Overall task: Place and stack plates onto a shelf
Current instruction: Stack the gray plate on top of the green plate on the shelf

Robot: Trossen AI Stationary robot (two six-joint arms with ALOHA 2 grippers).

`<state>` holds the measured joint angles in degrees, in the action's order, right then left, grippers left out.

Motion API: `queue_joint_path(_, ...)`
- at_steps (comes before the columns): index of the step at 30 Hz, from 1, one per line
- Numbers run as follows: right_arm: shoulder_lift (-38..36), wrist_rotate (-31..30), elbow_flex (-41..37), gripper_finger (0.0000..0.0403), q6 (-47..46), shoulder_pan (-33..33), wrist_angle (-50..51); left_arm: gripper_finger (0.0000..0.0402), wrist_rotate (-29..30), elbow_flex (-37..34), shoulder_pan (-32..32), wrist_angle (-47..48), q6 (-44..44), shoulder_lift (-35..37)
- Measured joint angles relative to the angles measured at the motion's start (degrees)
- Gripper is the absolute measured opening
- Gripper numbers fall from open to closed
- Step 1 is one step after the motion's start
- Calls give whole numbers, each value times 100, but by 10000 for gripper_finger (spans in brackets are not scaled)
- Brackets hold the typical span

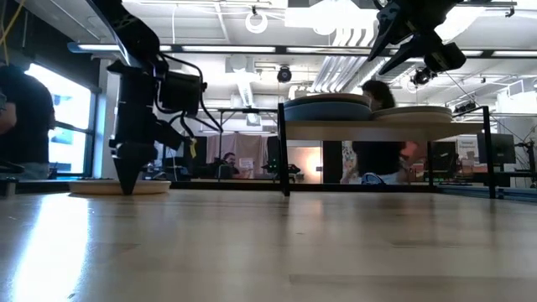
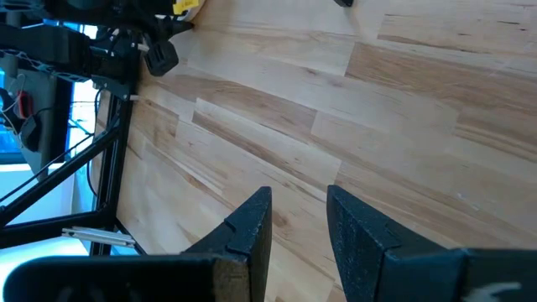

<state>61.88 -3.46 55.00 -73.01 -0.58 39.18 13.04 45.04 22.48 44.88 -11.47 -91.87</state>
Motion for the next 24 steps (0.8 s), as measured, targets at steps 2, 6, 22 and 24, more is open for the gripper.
queue_joint_path(2, 0, 0, 0, 97, 0, 0, 0, 71, -7, -15, -57, 14, 88, 57)
queue_joint_path(6, 0, 0, 0, 97, -23, 0, -2, 13, 8, -33, -215, 128, 223, 218)
queue_joint_path(22, 0, -920, 0, 97, 50, 648, -1211, 2, 311, -24, -1815, 1074, 637, 1256)
queue_joint_path(24, 0, -1142, 0, 97, 247, 758, -1460, 2, 386, -23, -2097, 1138, 715, 1456)
